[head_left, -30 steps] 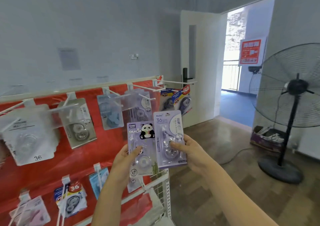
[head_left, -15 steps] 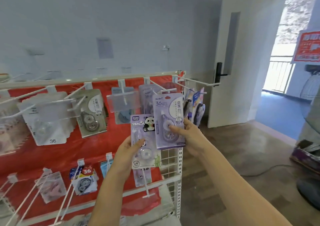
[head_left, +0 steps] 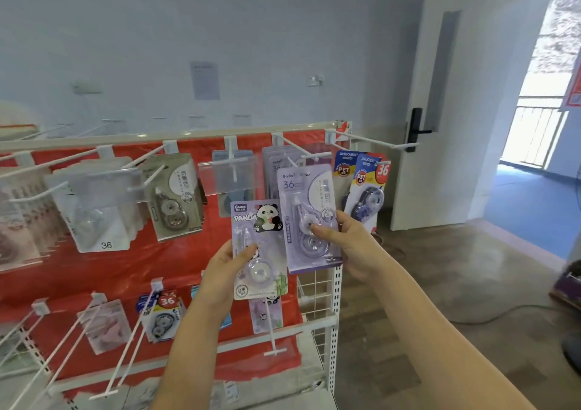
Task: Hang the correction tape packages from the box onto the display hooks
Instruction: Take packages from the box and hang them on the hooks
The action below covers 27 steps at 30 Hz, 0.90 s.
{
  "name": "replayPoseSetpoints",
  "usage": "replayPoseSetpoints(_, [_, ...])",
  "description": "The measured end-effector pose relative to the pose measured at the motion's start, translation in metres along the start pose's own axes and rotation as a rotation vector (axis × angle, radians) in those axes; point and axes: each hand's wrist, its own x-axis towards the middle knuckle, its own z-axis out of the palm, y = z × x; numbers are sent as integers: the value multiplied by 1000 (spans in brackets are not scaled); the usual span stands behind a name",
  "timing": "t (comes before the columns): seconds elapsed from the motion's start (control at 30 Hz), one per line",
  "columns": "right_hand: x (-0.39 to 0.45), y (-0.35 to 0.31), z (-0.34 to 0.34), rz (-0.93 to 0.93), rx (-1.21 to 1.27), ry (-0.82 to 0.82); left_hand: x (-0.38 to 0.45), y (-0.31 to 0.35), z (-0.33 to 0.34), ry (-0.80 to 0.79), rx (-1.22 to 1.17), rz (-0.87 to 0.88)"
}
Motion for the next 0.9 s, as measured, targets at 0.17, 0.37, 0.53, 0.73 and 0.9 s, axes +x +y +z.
replayPoseSetpoints(0.17, [10,2,1,25,-26,52,8,-4,-1,-12,-30,-5])
replayPoseSetpoints(0.37, [63,17,6,144,-131,245,18,-7,-9,20,-51,-10])
replayPoseSetpoints(0.53, [98,26,7,143,-150,292,20,-13,-34,48,-55,-69])
replayPoseSetpoints(0.73, [111,34,5,140,-245,301,21,-23,-61,120,-46,-97])
replayPoseSetpoints(0.9, [122,28,4,134,-340,333,21,-28,-65,115,-57,-131])
